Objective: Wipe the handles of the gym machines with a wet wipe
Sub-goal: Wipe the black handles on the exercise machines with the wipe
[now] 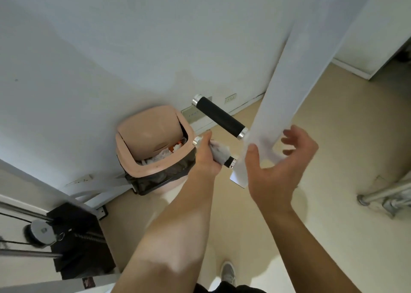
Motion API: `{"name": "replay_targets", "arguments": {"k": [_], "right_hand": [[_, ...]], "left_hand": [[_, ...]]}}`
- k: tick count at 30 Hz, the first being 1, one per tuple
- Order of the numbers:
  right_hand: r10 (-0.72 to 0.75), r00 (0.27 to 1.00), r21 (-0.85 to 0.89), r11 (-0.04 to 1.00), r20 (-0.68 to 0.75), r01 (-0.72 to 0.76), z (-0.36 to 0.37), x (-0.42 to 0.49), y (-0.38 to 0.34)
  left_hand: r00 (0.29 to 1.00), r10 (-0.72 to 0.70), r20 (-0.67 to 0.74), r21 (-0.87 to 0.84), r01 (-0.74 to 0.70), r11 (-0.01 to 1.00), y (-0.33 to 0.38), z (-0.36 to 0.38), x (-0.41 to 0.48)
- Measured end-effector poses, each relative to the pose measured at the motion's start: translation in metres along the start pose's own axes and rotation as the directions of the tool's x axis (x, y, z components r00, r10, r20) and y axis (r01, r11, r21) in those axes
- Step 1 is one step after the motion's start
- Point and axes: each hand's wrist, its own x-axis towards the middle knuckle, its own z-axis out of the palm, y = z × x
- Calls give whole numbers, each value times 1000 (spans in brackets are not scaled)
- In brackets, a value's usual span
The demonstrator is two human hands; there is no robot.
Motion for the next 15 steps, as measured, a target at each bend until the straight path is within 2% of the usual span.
{"name": "replay_targets", "arguments": {"k": [3,6,9,12,15], "right_hand": [[187,976,-3,982,116,-188,6,28,-9],[332,937,-54,943,114,-327,13,43,-11],[342,935,-68,939,93,-337,14,42,-9],[334,938,-88,941,95,-327,16,42,-6],[328,940,-128,940,91,-315,20,42,-3]], "left_hand": [[1000,-12,16,-32,13,999,-22,2,14],[999,16,-35,-71,-19,997,-26,16,-19],[992,-20,-122,37,25,999,-12,27,-22],[978,-57,-200,22,63,998,17,20,-12],[989,10,-144,-33,-15,999,32,7,-14]]}}
